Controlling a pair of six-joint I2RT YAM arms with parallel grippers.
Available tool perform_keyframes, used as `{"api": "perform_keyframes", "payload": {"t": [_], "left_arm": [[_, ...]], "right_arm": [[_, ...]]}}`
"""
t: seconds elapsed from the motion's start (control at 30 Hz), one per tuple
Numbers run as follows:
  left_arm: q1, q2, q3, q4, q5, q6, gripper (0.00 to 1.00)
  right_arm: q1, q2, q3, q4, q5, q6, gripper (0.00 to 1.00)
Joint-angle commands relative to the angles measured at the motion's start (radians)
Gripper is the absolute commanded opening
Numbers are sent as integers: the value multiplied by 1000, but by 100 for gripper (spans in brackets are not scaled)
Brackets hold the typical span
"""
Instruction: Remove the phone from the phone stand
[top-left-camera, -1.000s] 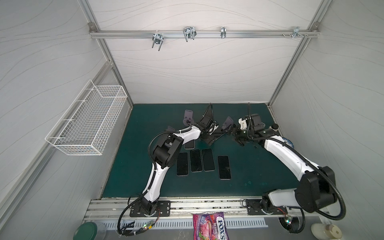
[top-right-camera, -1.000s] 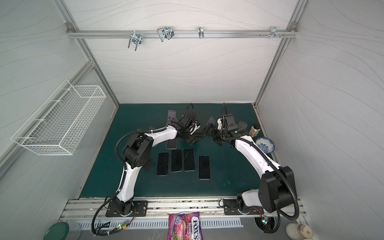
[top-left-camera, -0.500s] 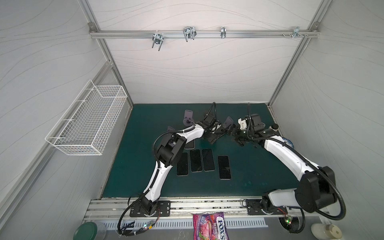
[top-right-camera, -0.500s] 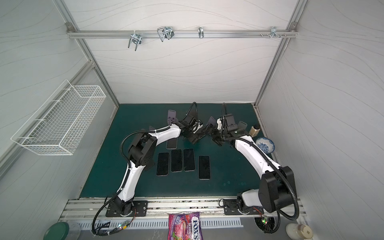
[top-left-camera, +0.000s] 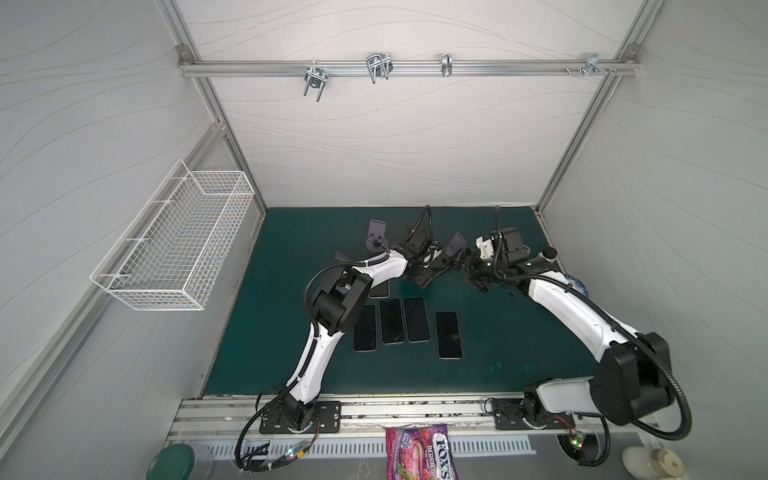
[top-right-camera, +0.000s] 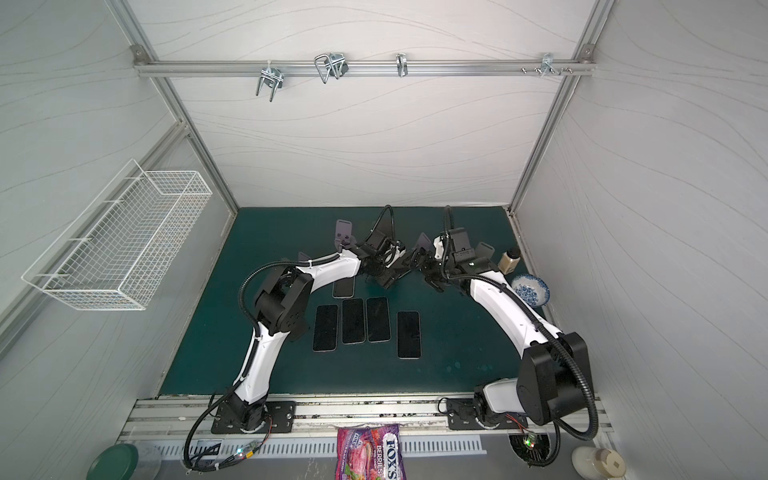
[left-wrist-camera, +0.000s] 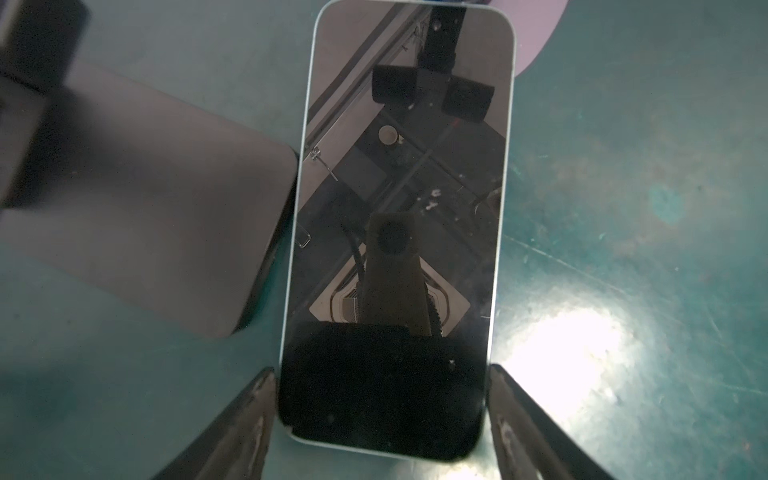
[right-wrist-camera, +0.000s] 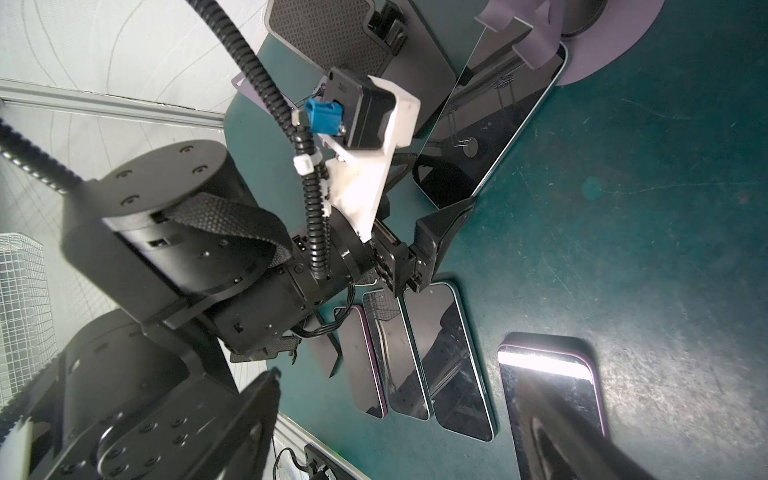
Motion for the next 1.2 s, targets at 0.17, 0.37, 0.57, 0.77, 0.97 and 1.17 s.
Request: {"api": "perform_keyframes", "payload": {"t": [0.17, 0.37, 0.57, 0.77, 0.97, 1.17], "left_arm": [[-5, -35, -90, -70, -7, -6, 76], [-3, -78, -154, -67, -21, -21, 75], [1, -130, -265, -25, -29, -39, 76], [9, -151, -281, -8, -29, -61, 78], [20, -247, -283, 57, -18, -72, 84], [23, -390, -280, 90, -21, -79, 87]], "right_arm": [[8, -23, -5, -7, -1, 8, 90], [15, -33, -5, -13, 5, 10, 90], [25, -39, -3, -9, 12, 15, 89], [45, -34, 3, -11, 19, 18, 90], [51, -54, 22, -40, 41, 10, 91], [47, -82, 49, -72, 75, -15, 95]]}}
